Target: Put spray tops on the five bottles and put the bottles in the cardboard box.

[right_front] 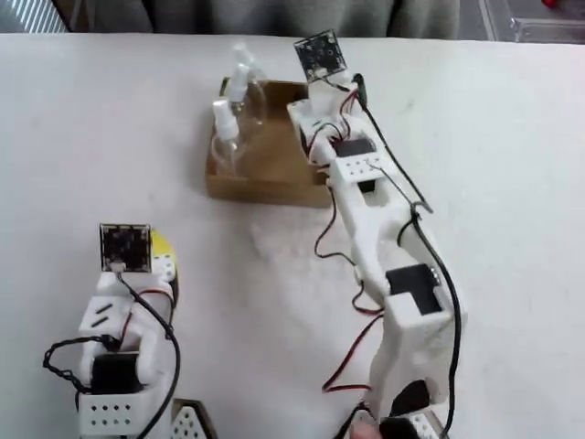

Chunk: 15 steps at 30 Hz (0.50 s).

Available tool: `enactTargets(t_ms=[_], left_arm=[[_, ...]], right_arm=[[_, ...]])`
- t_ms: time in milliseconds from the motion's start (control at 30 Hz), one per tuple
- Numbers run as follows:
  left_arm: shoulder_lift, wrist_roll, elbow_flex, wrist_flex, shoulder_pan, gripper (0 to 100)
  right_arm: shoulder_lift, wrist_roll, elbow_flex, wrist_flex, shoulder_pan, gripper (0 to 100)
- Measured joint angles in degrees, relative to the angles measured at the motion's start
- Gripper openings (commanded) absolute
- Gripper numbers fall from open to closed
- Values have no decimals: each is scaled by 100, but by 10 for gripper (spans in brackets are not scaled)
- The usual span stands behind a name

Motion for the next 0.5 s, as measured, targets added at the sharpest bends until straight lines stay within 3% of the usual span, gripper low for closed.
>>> enactTargets(t_ms=[500], left_arm=[[0,0,0,0,0,24]], right_arm=[[-3552,0,2796,1556,-9,333]])
